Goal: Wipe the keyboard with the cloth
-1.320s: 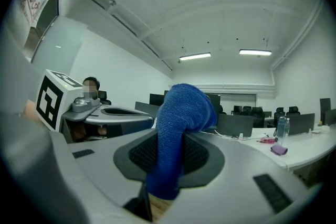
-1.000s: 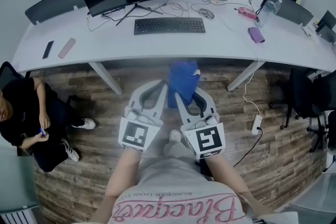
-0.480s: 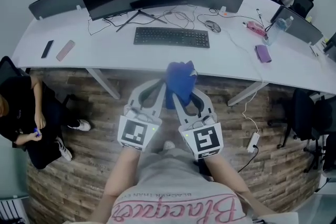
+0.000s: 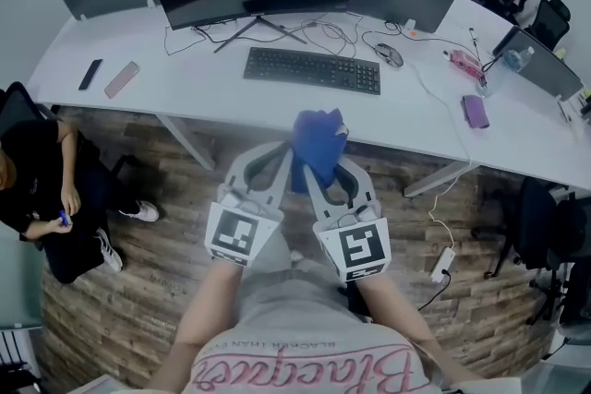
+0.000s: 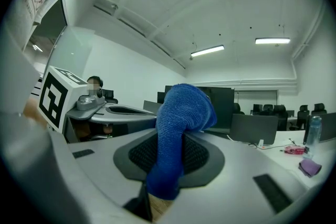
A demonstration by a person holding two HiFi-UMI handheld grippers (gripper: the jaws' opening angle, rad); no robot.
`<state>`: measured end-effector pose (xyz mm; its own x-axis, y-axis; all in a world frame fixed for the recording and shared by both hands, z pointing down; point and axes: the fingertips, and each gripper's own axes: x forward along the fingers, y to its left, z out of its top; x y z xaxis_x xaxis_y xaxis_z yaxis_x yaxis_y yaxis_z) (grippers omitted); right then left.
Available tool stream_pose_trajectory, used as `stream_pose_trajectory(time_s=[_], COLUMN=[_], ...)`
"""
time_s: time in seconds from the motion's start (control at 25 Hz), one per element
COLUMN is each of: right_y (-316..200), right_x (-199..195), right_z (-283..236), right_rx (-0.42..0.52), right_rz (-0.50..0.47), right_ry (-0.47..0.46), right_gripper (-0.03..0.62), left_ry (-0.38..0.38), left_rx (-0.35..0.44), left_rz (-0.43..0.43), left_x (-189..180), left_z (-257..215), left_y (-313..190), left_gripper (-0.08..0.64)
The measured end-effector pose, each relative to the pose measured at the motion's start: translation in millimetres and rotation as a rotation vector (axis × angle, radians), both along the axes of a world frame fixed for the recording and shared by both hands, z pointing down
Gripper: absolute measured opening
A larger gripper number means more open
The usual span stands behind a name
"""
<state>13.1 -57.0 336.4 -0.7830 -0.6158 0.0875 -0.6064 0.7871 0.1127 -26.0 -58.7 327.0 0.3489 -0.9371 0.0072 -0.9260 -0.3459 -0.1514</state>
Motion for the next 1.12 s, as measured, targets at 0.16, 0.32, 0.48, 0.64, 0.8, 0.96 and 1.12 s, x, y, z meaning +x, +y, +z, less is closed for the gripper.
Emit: stream_pose_trajectory(time_s=[0.16,0.32,0.48,0.64,0.8,0.96,1.12], right_y=[-13.8,-36.2,-64.4,-96.8,-132.6,-167.1,-196.0], right_x=[-2.8,-10.7,-26.5,-46.0,-71.6,-99.3,-128.7], right_z=[2.2,6.3,8.6,9.5,9.9,10.9,14.3], right_rx=[0.0,-0.011,-0.017,-0.021,-0.025,-0.029,-0.04], right_rz=[-0.001,-0.003,-0.005,-0.01,-0.016,-0.025,-0.039], right_ry=[0.004,0.012,0.018,0.025,0.033,0.04,0.046], right_gripper=[0.091,0.089,0.089,0.089,0.089,0.089,0.089], left_ry=[0.014,0.022,0.032,0.033,0.043,0.037,0.045], left_rx=[-0.008,-0.018,-0.027,-0.021,-0.027,-0.026,-0.039], left_rz=[0.0,0.004,-0.002,-0.011,-0.02,-0.029,-0.049], left_x=[-3.9,-10.0,-26.3,-47.6,-71.7,-99.9,-128.8], left_z=[2.4,5.5,9.3,9.4,11.5,13.2,18.7], left_y=[-14.9,-36.1,-65.0,-99.4,-135.8,-169.8,-197.1], left_gripper=[0.006,0.006,0.006,0.006,0.006,0.006,0.006])
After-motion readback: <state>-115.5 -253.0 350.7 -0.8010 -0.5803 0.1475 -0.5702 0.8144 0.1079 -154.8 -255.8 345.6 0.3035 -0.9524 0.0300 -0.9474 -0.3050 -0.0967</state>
